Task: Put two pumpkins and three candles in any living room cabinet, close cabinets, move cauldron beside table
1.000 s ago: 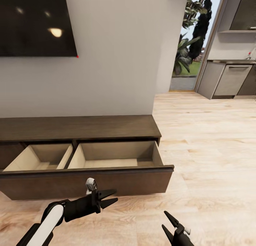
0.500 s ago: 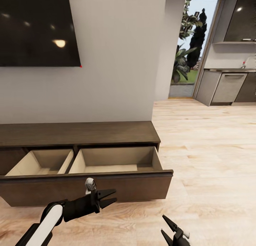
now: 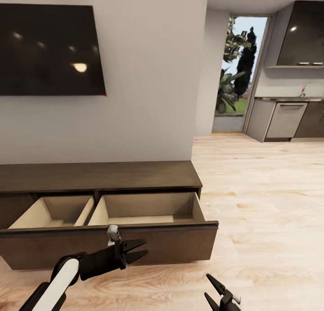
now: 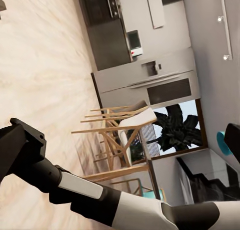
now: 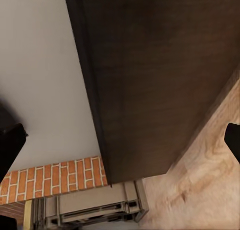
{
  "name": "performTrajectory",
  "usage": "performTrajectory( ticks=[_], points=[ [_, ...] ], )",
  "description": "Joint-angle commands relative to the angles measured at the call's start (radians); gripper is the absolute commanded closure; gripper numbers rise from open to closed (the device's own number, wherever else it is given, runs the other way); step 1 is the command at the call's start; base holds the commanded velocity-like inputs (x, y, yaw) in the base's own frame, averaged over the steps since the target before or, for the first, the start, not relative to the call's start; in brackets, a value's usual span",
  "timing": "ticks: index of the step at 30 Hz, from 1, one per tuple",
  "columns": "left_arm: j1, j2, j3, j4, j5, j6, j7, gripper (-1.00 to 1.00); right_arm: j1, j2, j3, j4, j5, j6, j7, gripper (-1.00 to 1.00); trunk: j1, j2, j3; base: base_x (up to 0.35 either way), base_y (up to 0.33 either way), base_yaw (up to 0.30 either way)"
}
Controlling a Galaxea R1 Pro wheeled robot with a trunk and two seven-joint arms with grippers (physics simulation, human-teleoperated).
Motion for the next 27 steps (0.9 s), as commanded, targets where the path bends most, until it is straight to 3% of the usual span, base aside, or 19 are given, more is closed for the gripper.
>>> performTrajectory(
  ticks=[1, 9, 15, 22, 27],
  points=[
    [-0.001, 0.001, -0.001, 0.000, 0.000, 0.003, -0.003, -1.00, -0.001, 0.000, -0.001, 0.000, -0.006, 0.008, 0.001, -1.00, -0.001, 0.000, 0.003, 0.000, 0.000, 0.000],
    [0.000, 0.003, 0.001, 0.000, -0.001, 0.003, -0.003, -1.00, 0.000, 0.003, 0.000, 0.000, -0.002, -0.003, 0.001, -1.00, -0.004, 0.002, 0.034, 0.000, 0.000, 0.000],
    [-0.001, 0.004, 0.001, 0.000, -0.003, 0.002, 0.000, -1.00, -0.001, 0.001, 0.003, 0.001, -0.001, -0.003, -0.025, -1.00, -0.027, 0.044, 0.053, 0.000, 0.000, 0.000],
    [-0.001, 0.005, 0.003, 0.000, -0.008, 0.002, 0.004, -1.00, 0.000, -0.010, 0.004, 0.002, -0.002, 0.007, -0.249, -1.00, -0.054, 0.093, 0.075, 0.000, 0.000, 0.000],
    [-0.001, 0.005, 0.005, 0.002, -0.009, 0.002, 0.005, -1.00, 0.000, -0.021, 0.006, 0.002, 0.001, -0.005, -0.309, -1.00, -0.073, 0.128, 0.090, 0.000, 0.000, 0.000]
  ],
)
